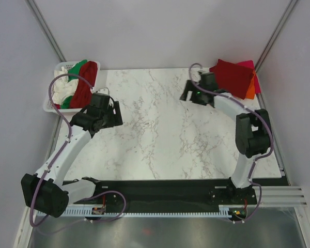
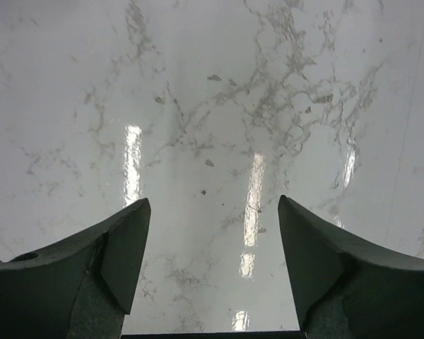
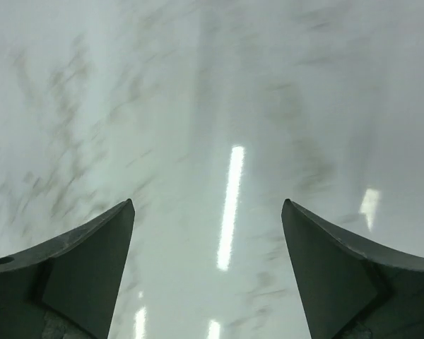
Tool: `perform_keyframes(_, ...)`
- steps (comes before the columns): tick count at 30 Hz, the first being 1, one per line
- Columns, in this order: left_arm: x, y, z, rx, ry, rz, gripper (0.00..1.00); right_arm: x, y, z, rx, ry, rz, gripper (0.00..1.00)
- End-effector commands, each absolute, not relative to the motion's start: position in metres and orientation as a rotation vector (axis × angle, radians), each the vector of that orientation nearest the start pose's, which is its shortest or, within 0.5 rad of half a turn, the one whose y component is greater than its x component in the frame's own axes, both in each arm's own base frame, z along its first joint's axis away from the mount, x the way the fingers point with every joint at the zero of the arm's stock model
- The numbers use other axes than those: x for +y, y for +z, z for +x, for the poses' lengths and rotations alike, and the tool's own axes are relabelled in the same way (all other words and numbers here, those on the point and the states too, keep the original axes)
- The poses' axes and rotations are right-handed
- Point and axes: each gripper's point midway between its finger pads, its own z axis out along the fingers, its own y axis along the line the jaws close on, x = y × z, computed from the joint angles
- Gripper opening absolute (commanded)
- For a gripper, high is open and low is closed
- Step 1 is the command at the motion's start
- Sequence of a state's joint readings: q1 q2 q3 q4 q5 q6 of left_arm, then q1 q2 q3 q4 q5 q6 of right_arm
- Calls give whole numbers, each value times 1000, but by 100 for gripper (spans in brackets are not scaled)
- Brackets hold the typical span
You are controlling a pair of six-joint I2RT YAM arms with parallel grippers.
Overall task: Fold and stack the t-shirts
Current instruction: Reset both grippers
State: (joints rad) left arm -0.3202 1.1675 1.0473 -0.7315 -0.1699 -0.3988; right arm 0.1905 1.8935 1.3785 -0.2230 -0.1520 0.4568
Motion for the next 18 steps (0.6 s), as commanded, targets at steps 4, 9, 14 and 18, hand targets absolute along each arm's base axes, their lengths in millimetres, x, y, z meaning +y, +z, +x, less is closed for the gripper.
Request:
perform_keyframes(4,-30,250,330,2145,4,-381,84,285,162,388,2207,636,-212,95)
perform_keyframes(9,-16,275,346,2034,-10,-493,86,315,143,318,2186,689,-345,97)
perform_keyframes(14,-9,292,368,1986,-14,-510,88,326,120,274,2219,722,-435,98)
perform_keyframes(18,6,304,390,1964,-39,-563,89,324,111,254,2236,725,-474,98)
